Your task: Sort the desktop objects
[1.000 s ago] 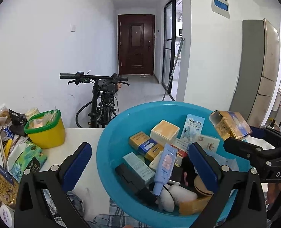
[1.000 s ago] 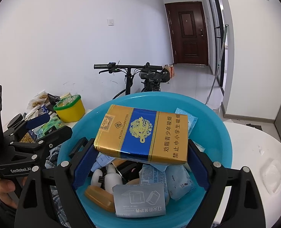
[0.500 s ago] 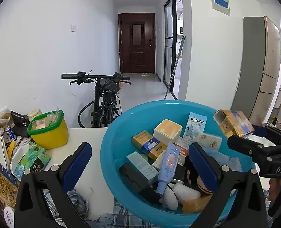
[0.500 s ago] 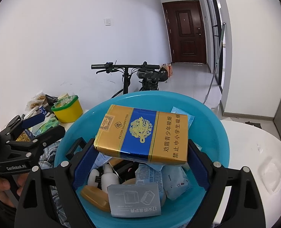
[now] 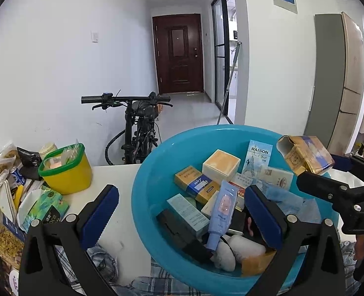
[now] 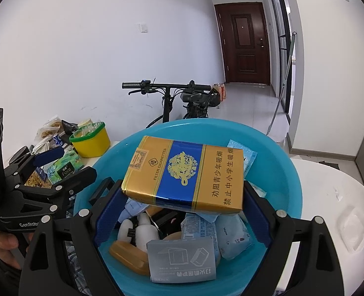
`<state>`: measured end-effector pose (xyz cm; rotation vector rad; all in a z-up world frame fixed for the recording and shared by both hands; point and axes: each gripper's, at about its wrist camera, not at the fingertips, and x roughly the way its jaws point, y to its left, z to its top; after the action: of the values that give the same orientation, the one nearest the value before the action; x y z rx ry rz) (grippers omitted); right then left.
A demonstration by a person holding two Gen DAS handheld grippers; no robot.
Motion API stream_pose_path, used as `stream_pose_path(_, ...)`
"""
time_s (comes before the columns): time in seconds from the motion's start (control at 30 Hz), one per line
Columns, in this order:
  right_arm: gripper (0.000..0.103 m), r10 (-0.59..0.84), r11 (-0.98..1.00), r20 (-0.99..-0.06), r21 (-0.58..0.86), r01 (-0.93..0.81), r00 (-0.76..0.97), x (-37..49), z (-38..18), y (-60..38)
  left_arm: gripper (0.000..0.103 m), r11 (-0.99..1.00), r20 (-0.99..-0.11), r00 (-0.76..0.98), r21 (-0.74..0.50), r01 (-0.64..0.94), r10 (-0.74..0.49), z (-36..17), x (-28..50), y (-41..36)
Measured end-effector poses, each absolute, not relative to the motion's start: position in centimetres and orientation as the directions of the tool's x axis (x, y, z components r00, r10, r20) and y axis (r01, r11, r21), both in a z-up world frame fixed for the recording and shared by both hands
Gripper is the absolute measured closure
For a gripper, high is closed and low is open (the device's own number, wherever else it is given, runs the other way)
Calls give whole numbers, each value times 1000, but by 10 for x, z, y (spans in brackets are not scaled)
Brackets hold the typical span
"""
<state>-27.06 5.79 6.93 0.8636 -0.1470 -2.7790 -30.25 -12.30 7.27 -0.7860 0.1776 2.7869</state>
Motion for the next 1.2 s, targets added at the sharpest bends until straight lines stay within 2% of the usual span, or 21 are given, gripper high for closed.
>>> stream_pose_path(0.1, 14, -252, -967, -546, 174, 186, -799, -272, 68, 59, 0, -963, -533, -823, 50, -264, 198, 71, -304, -123)
stream_pose_path(0.2, 0, -311, -946, -534, 249, 205, -786, -274, 67, 65, 0, -965, -537, -822, 51, -256, 189, 70, -304, -124)
stream_pose_path(0.27, 0, -351, -929, -544, 306, 210, -762, -279, 64, 69, 0, -966, -540, -822, 61, -252, 180, 70, -304, -124)
stream_pose_path(0.4, 0, -247, -966, -584, 211, 150, -773, -283, 58, 62, 0, -967, -539, -824, 64, -246, 174, 71, -304, -125)
stream_pose_path(0.57, 0, -242, -966, -549, 213, 146, -800, -278, 64, 63, 0, -963, -540, -820, 61, -261, 188, 71, -304, -123)
stream_pose_path(0.83, 0, -210, -975, -597, 183, 124, -774, -281, 61, 57, 0, -960, -567, -801, 63, -274, 191, 67, -304, -122)
stream_pose_path(0.93, 0, -213, -975, -594, 179, 131, -776, -274, 63, 52, 0, -957, -577, -794, 69, -281, 191, 65, -295, -124)
stream_pose_path(1.07, 0, -207, -978, -603, 142, 151, -771, -252, 65, 43, 0, -952, -571, -809, 148, -268, 139, 69, -275, -127)
stream_pose_path(1.2, 0, -158, -987, -603, 80, 137, -782, -217, 72, 34, 0, -951, -559, -813, 132, -281, 163, 73, -242, -132)
